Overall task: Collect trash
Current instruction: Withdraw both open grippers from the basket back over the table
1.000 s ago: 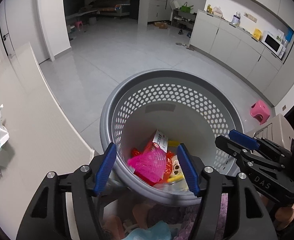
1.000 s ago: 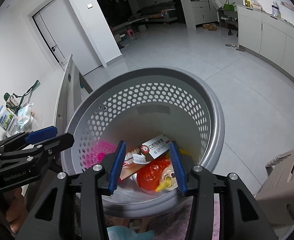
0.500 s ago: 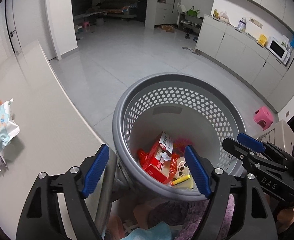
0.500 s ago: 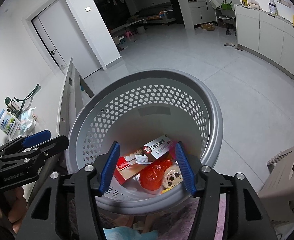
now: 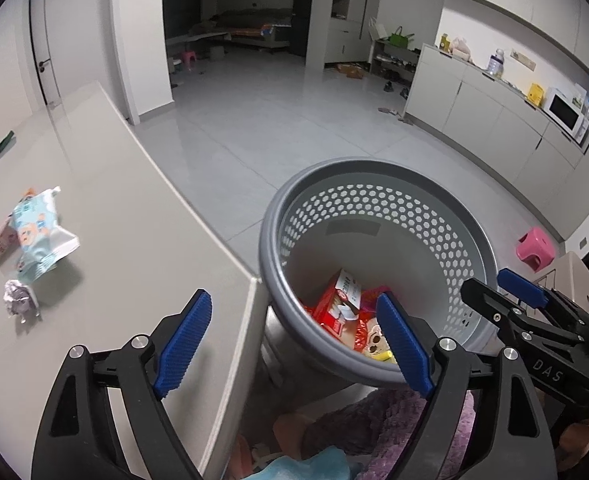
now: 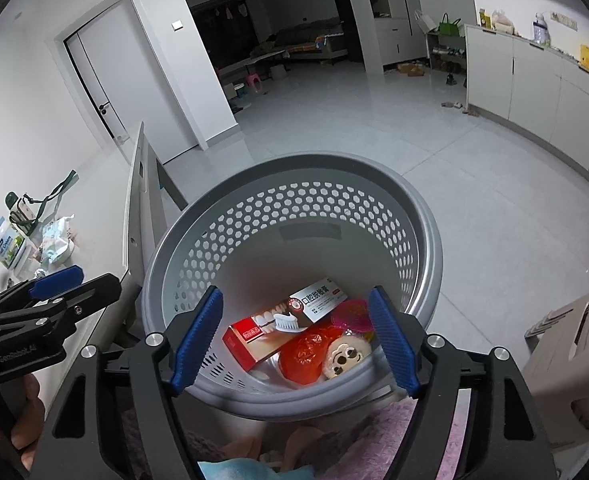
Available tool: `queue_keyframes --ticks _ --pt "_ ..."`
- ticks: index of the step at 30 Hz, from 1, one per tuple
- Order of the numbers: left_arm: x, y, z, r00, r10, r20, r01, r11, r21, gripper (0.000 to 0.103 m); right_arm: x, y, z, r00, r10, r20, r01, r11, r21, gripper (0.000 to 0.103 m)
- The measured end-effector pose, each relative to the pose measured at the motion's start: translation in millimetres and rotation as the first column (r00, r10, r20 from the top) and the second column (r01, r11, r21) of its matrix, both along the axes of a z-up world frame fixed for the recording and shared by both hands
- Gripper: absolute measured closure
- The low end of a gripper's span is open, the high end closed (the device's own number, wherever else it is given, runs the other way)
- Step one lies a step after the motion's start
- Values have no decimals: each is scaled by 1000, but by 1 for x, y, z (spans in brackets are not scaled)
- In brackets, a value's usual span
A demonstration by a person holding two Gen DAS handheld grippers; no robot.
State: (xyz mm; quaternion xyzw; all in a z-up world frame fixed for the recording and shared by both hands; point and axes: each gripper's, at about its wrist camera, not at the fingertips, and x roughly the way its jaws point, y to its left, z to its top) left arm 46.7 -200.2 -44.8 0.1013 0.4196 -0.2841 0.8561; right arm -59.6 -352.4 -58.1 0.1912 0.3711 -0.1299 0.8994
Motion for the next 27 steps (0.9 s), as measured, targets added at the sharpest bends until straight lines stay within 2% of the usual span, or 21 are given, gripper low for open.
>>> queue_keyframes --ticks 4,13,19,27 --pt "-3 11 3 999 28 28 -28 1000 4 14 -2 6 3 1000 -2 6 2 1000 -8 22" --pt "-7 40 11 989 126 81 -127 992 11 11 -7 17 3 998 -49 26 49 998 35 19" --pt "-8 63 14 982 175 70 -175 985 -10 11 -10 36 12 997 -52 49 54 998 -42 18" --pt "-14 96 25 963 244 116 -243 970 -28 11 -11 59 21 993 -78 83 86 992 -95 18"
